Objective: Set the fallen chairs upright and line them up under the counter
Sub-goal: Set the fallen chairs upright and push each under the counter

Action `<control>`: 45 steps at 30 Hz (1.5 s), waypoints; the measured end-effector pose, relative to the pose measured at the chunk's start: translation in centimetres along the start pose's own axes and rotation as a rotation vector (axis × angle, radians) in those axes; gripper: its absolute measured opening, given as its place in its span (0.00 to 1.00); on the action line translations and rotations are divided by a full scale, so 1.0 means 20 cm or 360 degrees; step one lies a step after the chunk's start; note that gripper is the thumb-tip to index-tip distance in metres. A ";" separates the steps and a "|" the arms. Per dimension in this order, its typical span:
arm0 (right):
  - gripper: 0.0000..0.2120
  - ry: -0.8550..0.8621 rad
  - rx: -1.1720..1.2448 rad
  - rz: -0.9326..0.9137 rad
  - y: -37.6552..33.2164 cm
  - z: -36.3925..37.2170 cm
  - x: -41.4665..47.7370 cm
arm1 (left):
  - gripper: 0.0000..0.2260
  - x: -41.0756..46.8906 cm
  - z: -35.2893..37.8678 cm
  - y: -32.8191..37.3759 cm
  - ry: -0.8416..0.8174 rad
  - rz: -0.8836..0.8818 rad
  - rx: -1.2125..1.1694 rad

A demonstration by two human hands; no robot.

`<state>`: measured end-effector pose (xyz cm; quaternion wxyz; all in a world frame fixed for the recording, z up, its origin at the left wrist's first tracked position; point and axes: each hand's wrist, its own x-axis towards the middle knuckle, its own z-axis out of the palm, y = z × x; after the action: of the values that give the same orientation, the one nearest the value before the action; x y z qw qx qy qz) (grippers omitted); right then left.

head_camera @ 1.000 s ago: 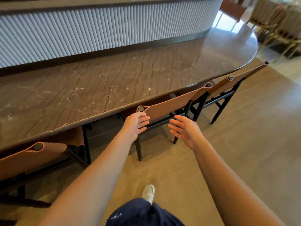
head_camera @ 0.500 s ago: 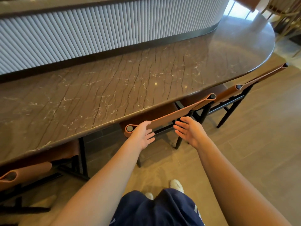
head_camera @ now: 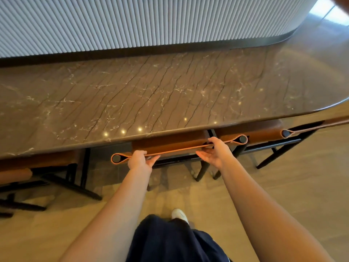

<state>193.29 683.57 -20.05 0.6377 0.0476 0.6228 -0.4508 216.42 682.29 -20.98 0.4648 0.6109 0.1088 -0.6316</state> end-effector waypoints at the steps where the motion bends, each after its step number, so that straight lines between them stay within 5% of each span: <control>1: 0.07 0.0010 0.0027 0.0023 -0.02 0.00 0.02 | 0.16 0.01 0.01 0.00 0.0040 0.0011 -0.0012; 17: 0.23 -0.0022 0.0123 0.0189 0.22 0.24 -0.03 | 0.17 0.06 -0.38 0.23 0.0247 0.0061 0.0073; 33: 0.21 -0.0076 0.0084 0.0183 0.47 0.66 -0.02 | 0.15 0.18 -0.60 0.72 0.0226 -0.0027 0.0073; 45: 0.15 -0.0125 0.0082 0.0091 0.51 0.65 0.01 | 0.17 0.19 -0.59 0.72 0.0167 0.0020 -0.0057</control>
<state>209.48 681.39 -22.59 0.6728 0.0640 0.5838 -0.4498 235.39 681.12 -20.73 0.4734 0.6354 0.1405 -0.5936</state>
